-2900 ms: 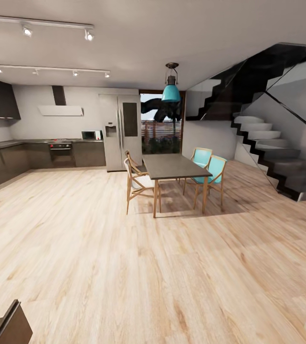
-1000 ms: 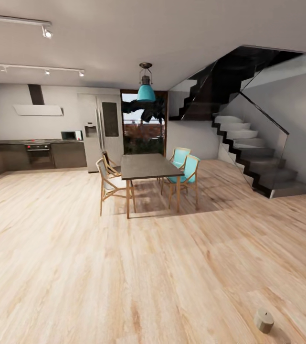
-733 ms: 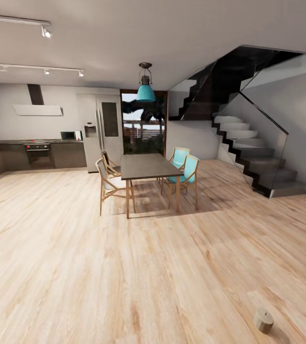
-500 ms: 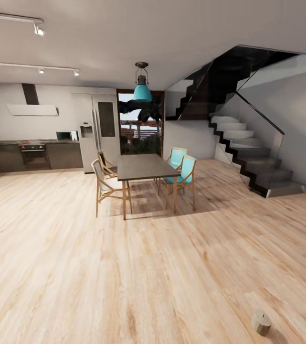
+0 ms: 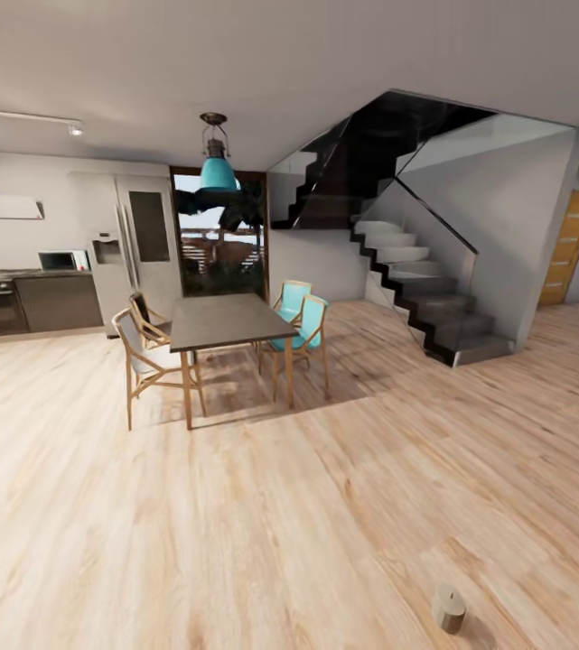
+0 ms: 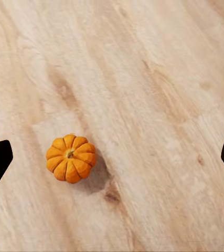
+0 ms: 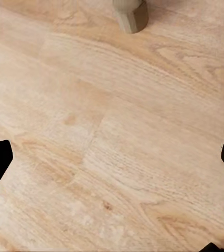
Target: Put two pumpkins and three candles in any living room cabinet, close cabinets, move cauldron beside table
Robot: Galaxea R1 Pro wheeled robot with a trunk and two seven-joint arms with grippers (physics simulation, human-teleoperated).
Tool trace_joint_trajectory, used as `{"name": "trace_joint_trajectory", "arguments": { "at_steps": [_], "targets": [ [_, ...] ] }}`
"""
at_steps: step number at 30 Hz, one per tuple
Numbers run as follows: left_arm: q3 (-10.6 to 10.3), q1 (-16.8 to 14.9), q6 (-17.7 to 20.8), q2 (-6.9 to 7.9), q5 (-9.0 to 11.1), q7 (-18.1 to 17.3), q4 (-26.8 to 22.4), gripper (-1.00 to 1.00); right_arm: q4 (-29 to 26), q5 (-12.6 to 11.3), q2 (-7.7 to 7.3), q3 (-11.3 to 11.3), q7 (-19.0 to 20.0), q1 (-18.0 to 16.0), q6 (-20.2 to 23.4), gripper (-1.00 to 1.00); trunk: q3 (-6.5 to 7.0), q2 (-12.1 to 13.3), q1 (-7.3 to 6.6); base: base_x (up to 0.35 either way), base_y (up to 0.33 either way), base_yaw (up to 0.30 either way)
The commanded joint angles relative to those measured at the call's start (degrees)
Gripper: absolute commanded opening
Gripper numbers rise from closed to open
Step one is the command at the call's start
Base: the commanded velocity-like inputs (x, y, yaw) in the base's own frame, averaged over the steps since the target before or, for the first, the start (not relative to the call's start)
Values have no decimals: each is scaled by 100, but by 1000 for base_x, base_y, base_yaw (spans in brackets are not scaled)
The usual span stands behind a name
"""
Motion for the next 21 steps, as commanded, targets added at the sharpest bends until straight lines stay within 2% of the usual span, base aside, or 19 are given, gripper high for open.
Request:
{"name": "trace_joint_trajectory", "arguments": {
  "at_steps": [1,7,21],
  "targets": [
    [3,2,-8,1,16,-20,-6,100,5,-50,-1,-4,27,-4,-4,100,-5,-2,2,229,-188,-269],
    [3,2,-12,1,16,-20,-2,100,7,-33,3,2,31,-4,-4,100,-5,-2,2,229,-189,-194],
    [3,2,-10,1,12,-20,1,100,10,12,2,-8,27,-4,-13,100,-5,-2,2,229,-193,-16]
  ]
}}
